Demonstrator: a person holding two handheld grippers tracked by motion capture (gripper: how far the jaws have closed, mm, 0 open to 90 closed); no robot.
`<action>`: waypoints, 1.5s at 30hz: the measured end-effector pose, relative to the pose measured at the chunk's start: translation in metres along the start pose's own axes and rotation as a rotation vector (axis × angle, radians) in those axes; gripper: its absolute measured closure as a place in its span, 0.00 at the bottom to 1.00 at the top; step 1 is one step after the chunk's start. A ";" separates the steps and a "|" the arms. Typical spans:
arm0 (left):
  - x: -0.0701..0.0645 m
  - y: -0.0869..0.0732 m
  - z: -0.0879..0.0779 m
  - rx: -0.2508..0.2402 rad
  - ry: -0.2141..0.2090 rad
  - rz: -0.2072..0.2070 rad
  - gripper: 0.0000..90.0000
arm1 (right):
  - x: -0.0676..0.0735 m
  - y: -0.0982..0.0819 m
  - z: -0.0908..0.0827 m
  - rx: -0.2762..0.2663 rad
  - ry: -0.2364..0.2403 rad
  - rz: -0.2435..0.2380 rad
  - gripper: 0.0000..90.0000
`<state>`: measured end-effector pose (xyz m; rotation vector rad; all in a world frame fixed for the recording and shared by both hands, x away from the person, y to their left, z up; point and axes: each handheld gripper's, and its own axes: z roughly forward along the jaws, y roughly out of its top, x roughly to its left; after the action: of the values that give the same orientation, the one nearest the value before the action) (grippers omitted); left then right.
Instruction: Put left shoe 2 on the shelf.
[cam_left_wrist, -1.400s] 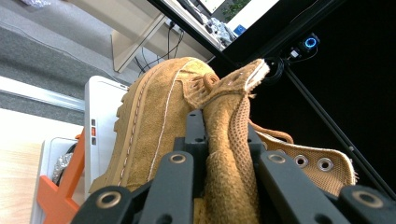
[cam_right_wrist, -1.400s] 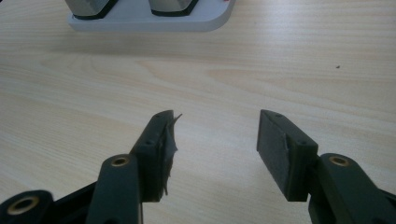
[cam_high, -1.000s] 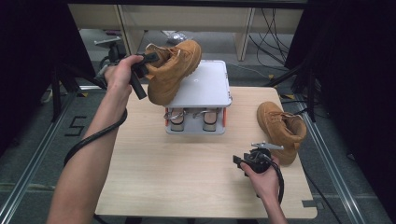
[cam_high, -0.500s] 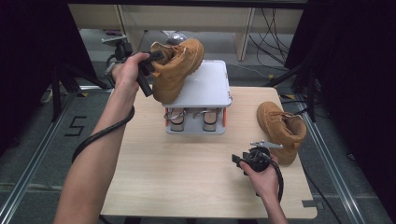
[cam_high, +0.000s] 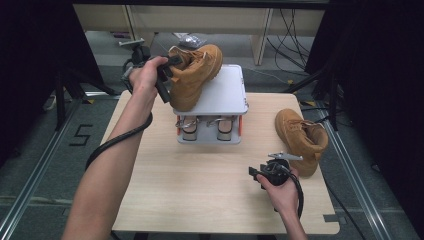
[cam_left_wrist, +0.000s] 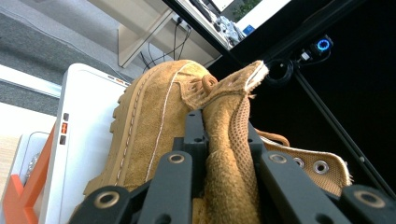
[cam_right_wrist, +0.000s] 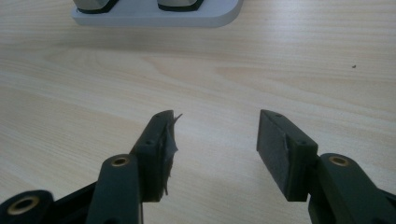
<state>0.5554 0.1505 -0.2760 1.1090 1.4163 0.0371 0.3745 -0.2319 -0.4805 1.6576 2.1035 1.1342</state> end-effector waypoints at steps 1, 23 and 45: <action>0.000 0.000 0.001 -0.002 0.003 -0.001 0.88 | -0.001 0.000 0.000 0.003 -0.012 -0.022 0.53; 0.018 -0.006 0.013 0.001 0.047 0.039 0.80 | 0.000 -0.001 0.003 0.012 -0.016 0.001 0.53; 0.053 -0.007 -0.074 -0.038 0.023 0.315 0.91 | 0.035 0.043 0.002 -0.043 0.076 -0.052 0.80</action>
<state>0.5061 0.2227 -0.3036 1.2936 1.2449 0.3015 0.3954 -0.1965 -0.4423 1.5546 2.1396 1.2355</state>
